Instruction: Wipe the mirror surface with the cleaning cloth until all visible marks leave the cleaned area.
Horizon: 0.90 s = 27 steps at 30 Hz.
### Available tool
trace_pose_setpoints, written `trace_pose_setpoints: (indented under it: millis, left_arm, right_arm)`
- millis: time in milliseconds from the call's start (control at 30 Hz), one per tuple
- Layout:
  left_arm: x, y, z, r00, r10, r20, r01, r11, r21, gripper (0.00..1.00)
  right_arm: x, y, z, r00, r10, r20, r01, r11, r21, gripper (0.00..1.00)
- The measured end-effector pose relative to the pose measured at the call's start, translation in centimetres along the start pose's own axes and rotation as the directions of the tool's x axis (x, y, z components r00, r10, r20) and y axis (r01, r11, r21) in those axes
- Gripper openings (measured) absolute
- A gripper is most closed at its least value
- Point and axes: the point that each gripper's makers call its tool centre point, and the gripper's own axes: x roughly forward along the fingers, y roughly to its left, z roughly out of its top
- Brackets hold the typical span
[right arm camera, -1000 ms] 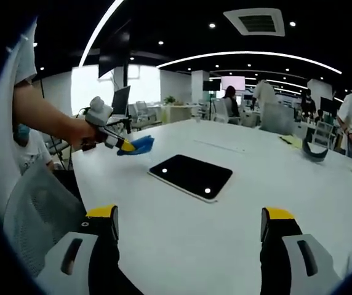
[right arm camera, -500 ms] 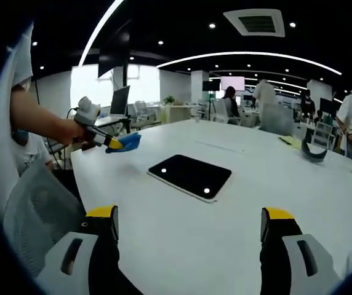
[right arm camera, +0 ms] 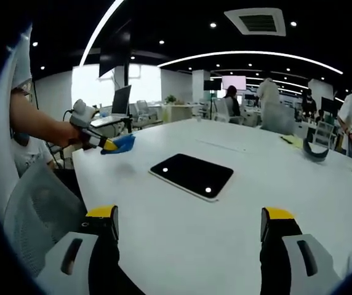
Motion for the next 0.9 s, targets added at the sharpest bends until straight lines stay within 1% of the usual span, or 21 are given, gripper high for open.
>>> trace_pose_setpoints:
  millis: [67, 133, 200, 233, 267, 333, 467, 700, 900]
  left_arm:
    - [-0.1, 0.1, -0.1, 1.0, 0.004, 0.001, -0.004, 1.0, -0.003, 0.05]
    - [-0.3, 0.0, -0.3, 1.0, 0.007, -0.005, -0.007, 1.0, 0.031, 0.05]
    - [-0.3, -0.2, -0.7, 1.0, 0.006, -0.01, -0.005, 0.999, 0.031, 0.05]
    - [-0.3, -0.2, -1.1, 1.0, 0.008, -0.023, -0.007, 0.999, 0.052, 0.05]
    - [-0.3, -0.2, -1.4, 1.0, 0.009, -0.029, -0.007, 0.998, 0.055, 0.05]
    - [-0.3, -0.3, -1.8, 1.0, 0.005, -0.031, -0.004, 1.0, 0.031, 0.05]
    - [-0.4, -0.3, -2.2, 0.999, 0.008, -0.037, -0.007, 1.0, 0.022, 0.05]
    - [-0.8, -0.1, -2.3, 0.999, 0.012, -0.033, -0.012, 1.0, 0.0, 0.05]
    - [-0.9, 0.4, -2.3, 0.999, 0.024, -0.032, -0.024, 1.0, 0.006, 0.05]
  right_arm:
    - [0.0, 0.0, -0.1, 1.0, 0.001, -0.003, -0.001, 1.0, -0.003, 0.95]
    - [0.0, 0.1, -0.1, 1.0, 0.004, -0.005, -0.004, 1.0, -0.001, 0.95]
    - [0.0, 0.0, -0.1, 1.0, 0.001, -0.005, -0.001, 1.0, -0.006, 0.95]
    - [0.0, 0.0, 0.0, 1.0, 0.001, -0.002, -0.001, 1.0, -0.009, 0.95]
    - [0.0, 0.1, 0.1, 1.0, 0.002, 0.004, -0.002, 1.0, -0.007, 0.95]
    - [0.0, 0.1, 0.1, 1.0, 0.002, 0.005, -0.002, 1.0, -0.002, 0.95]
    - [0.0, 0.1, 0.0, 1.0, 0.005, 0.002, -0.005, 1.0, -0.004, 0.95]
    - [0.1, 0.1, -0.1, 1.0, 0.007, -0.006, -0.007, 1.0, -0.002, 0.95]
    - [0.1, 0.2, -0.2, 1.0, 0.009, -0.011, -0.009, 1.0, -0.003, 0.95]
